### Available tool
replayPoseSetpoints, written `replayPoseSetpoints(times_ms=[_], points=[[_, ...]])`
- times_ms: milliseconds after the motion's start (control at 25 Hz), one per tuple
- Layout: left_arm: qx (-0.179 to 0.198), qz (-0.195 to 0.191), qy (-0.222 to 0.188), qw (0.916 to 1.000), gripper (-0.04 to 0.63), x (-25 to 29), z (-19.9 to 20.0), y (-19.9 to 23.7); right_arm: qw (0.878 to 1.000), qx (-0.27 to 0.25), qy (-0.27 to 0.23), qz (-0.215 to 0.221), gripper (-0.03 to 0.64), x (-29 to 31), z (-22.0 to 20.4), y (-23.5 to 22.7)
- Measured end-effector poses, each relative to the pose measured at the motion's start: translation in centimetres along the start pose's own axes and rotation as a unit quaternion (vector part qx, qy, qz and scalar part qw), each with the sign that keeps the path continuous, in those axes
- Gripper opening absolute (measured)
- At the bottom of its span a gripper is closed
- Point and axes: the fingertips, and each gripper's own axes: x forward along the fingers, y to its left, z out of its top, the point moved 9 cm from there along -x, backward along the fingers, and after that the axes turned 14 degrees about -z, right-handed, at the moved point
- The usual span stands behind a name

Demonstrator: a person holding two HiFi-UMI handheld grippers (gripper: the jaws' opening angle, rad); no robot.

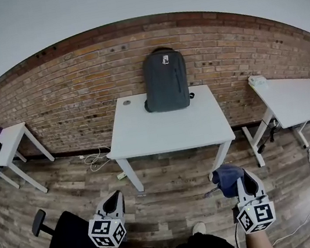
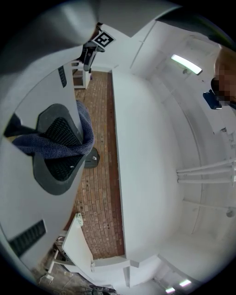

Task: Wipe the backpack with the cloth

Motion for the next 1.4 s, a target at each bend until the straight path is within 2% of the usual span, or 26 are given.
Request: replayPoseSetpoints(times_ms=[320, 680, 1120, 1400], points=[[0.016, 0.007, -0.006, 0.9998, -0.003, 7.8, 4.2, -1.6, 0.999, 0.021, -0.005, 0.024, 0.048, 7.7, 0.4, -4.8], [0.02, 0.008, -0.01, 0.9997, -0.003, 14.6, 5.7, -3.1, 0.999, 0.021, -0.003, 0.047, 0.048, 12.5, 0.2, -8.0], [0.005, 0.031, -0.003, 0.9995, -0.003, 16.2, 4.9, -3.5, 0.996, 0.019, 0.004, 0.084, 0.048, 15.7, 0.1, -8.8], [0.004, 0.03, 0.002, 0.9995, -0.003, 17.7, 4.8, -3.1, 0.996, 0.022, 0.018, 0.085, 0.048, 16.8, -0.7, -9.4]])
